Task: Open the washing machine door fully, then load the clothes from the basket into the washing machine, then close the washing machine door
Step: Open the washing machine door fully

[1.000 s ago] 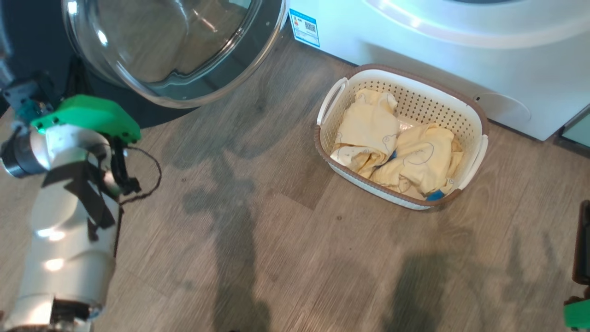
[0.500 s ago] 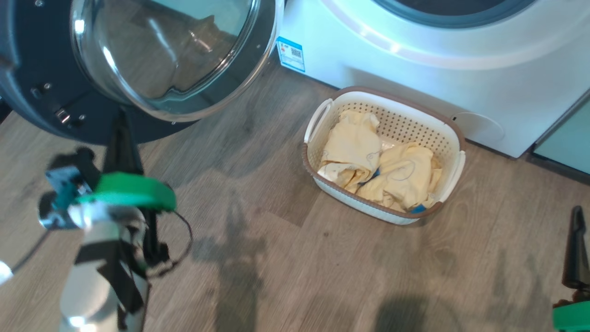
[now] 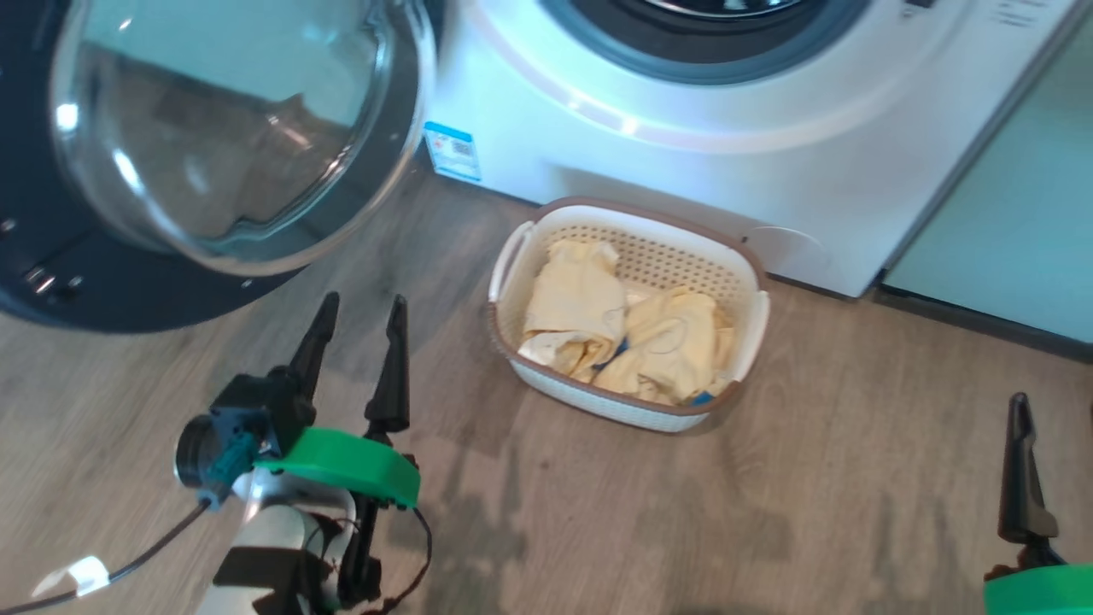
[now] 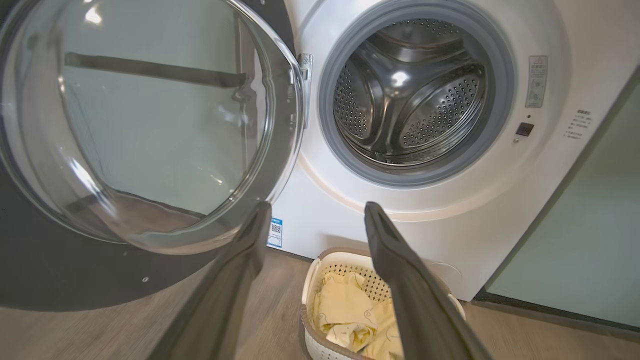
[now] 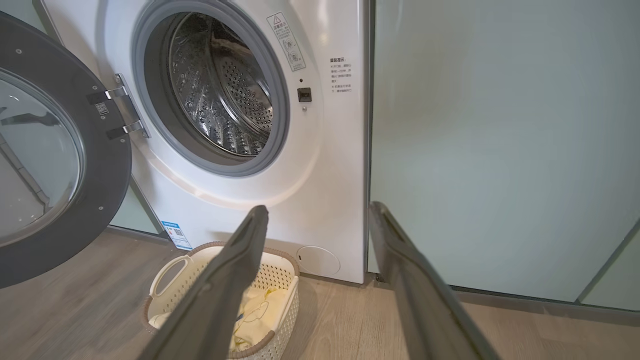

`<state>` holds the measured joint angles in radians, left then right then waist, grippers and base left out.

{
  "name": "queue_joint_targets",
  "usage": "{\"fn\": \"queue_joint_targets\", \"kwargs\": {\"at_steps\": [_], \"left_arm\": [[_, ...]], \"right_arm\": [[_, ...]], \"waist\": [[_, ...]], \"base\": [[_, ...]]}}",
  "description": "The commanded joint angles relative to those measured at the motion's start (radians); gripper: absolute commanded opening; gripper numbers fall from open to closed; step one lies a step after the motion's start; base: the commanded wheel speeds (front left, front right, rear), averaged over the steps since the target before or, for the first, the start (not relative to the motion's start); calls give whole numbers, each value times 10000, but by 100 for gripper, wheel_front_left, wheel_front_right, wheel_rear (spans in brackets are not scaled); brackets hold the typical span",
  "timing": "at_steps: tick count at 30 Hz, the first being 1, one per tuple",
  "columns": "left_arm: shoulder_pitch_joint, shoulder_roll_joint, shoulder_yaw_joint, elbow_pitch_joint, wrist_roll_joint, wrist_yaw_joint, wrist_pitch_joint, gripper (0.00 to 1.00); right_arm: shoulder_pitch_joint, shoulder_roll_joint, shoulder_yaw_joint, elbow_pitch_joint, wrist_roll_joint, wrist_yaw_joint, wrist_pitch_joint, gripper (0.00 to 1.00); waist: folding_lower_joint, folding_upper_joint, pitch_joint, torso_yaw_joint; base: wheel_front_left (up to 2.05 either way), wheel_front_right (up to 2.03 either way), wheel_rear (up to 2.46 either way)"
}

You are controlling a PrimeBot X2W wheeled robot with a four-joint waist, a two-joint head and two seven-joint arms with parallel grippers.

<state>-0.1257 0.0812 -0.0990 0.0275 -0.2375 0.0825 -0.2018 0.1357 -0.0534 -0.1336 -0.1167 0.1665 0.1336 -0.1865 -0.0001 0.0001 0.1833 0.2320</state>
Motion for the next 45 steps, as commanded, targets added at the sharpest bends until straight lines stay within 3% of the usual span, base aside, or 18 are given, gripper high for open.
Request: {"fn": "queue_joint_targets", "kwargs": {"at_steps": [1,8,21,45], "left_arm": [[-225,107,322,-379,109,32,17,100],[-119,192,57,-200,99,-133,157,100],[207,388,-133,-40,295,89,423,100],[194,534,-342,-227,297,218,375,100]], "right_arm": [[-241,-64,217,-270,-72,-29,-116,100],[-143,-28,479,-109,-155,-29,-164,100],[-26,-216,920,13,-190,-29,-266,100],[51,-82,707,25,-175,-29,-339,100]], "waist": [[1,-1,-165,-301],[1,-1,-491,-1277],[1,-1,-809,-2755],[1,-1,-728,-2984]], "base": [[0,0,0],[0,0,0],[0,0,0],[0,0,0]]}}
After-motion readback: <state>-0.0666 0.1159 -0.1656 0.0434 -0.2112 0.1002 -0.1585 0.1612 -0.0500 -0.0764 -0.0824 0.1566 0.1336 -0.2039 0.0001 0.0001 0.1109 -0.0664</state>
